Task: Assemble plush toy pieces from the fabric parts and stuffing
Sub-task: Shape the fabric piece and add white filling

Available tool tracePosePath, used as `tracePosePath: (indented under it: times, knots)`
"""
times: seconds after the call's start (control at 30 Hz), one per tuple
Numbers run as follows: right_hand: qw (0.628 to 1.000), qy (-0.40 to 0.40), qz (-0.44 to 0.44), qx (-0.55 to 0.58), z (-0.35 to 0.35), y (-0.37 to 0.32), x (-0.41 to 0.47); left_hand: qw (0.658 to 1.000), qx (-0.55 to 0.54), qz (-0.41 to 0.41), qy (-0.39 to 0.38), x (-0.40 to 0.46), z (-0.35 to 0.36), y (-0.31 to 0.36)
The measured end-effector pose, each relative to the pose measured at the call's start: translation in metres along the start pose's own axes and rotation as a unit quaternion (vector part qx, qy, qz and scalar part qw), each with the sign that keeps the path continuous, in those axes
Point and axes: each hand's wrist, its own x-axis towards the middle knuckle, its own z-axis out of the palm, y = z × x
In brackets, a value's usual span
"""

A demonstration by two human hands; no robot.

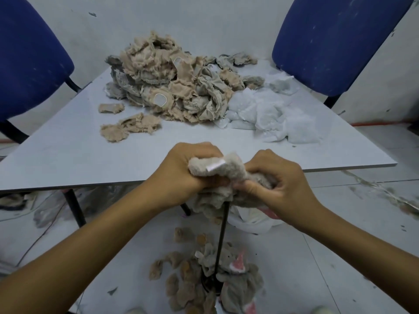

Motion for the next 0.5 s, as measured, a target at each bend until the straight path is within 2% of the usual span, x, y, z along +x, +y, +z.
tracePosePath:
  times: [0.1, 0.2, 0.27, 0.33, 0.43, 0.5]
  knots:
    - [0.998, -0.051, 0.011, -0.044, 0.006, 0.011, -0.008, 0.997, 0.060, -0.021, -0.043, -0.006, 0.006, -0.013]
    - [0.997, -0.057, 0.030, -0.040, 0.012, 0.014, -0.011, 0.992, 0.082, -0.045, -0.079, -0.005, 0.005, -0.019]
    - [0.996, -0.067, 0.042, -0.041, 0.011, 0.013, -0.010, 0.990, 0.097, -0.047, -0.094, -0.004, 0.004, -0.019]
    - [0.990, -0.113, 0.063, -0.048, 0.008, 0.012, -0.010, 0.989, 0.099, -0.061, -0.093, -0.004, 0.003, -0.017]
    - [0.975, -0.174, 0.125, 0.057, -0.002, 0.007, -0.006, 0.993, 0.042, -0.080, -0.075, -0.002, -0.004, -0.006]
    - [0.972, -0.121, 0.140, 0.141, -0.017, 0.000, 0.007, 0.996, -0.011, -0.082, -0.018, 0.009, -0.017, 0.002]
